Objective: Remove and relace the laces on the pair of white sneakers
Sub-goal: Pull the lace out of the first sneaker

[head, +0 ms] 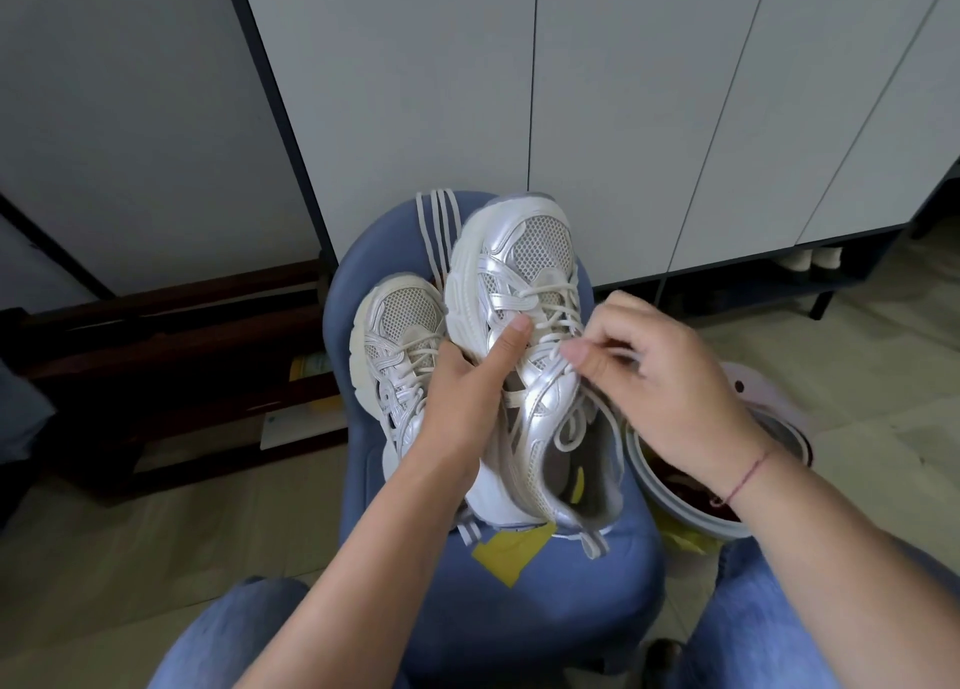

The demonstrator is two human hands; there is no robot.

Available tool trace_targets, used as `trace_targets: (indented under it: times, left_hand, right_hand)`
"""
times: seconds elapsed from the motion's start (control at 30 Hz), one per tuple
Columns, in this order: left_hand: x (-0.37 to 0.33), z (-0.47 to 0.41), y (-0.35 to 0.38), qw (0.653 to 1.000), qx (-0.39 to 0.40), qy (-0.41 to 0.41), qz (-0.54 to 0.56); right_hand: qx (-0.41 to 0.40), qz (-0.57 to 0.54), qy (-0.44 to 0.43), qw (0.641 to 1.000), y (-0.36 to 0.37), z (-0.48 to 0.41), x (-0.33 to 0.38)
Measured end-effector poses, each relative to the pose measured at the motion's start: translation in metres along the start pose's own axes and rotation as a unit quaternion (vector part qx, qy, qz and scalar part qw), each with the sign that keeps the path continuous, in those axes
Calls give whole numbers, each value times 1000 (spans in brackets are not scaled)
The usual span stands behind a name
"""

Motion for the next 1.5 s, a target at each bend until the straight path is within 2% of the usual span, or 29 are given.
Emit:
trace_targets:
  times: [0.07,0.13,0.2,0.27,0.37,0.5,0.57,0.63,0.7,0.73,0.77,0.8,0.83,0.87,0.9,0.93,0.97,1.0,1.07,1.13,1.2,1.27,1.37,1.4,1.5]
  left_hand:
    - [2,-1,-1,1000,0,-9,11]
    - [4,-1,-3,1000,-8,-16,13]
    - [7,-1,-2,1000,-10,-24,15]
    - [8,-1,-2,1000,-13,-25,7]
    - [8,0,-2,1000,-17,-25,-6]
    - [6,0,0,1000,-3,-2,-4]
    - [3,1,1,1000,1,3,0]
    - [1,1,1,1000,0,-2,-1]
    - [1,1,0,1000,1,-14,7]
    - [1,1,-1,1000,-2,-18,11]
    - [2,1,-1,1000,-7,-19,13]
    - [1,2,-1,1000,-14,-20,12]
    - [1,2,-1,1000,-17,-22,8]
    - [2,2,0,1000,-14,-26,6]
    - [2,2,0,1000,-10,-25,7]
    - [2,3,0,1000,-8,-24,8]
    - [1,3,1,1000,-7,-22,9]
    - [0,3,1,1000,-8,-19,10]
    - [-1,3,2,1000,-5,-5,3]
    - [-3,3,3,1000,-1,9,-5]
    - [-4,3,4,1000,0,11,0]
    - [-2,2,4,1000,3,7,3]
    - [2,0,2,1000,-1,-11,1]
    - [4,-1,0,1000,-4,-18,2]
    - [5,-1,-1,1000,-7,-28,10]
  right_hand:
    - [-54,-125,71,988,-15,-3,-8]
    - [-135,-224,132,956,-30,-2,-20]
    - [-165,-251,171,938,-37,-1,-28]
    - [-111,-152,167,968,-33,-1,-29]
    - [-23,0,85,996,-20,1,-14]
    - [12,163,-14,986,-1,2,0]
    - [7,159,-36,987,5,3,1]
    - [14,38,-19,999,4,2,-1]
    - [6,-152,49,987,-3,1,-1]
    - [-13,-265,84,960,-6,0,-3]
    - [-35,-382,119,916,-8,-1,-7]
    - [-55,-473,149,867,-9,-2,-11]
    - [-69,-522,172,833,-9,-3,-13]
    - [-77,-510,184,837,-10,-2,-16]
    - [-79,-429,178,882,-13,-2,-17]
    - [-75,-296,149,940,-15,-1,-17]
    - [-65,-158,105,980,-16,0,-12]
    - [-58,-54,57,995,-16,1,-7]
    - [-32,51,-14,998,-12,3,2]
    - [-4,124,-40,992,-3,3,6]
    - [10,137,-48,989,1,2,6]
    - [23,60,-28,998,3,2,2]
    - [43,-139,77,986,3,2,-8]
    - [29,-231,113,966,1,2,-10]
    - [-16,-485,178,856,-3,1,-12]
Point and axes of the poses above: each hand's wrist, its own z-axis away from the middle knuckle, its own y-axis out of the palm, x = y × z, the point moved 5 cm from there along -z, towards the middle knuckle, and after that the axes turned 6 degrees about y, right-handed, at the moved point
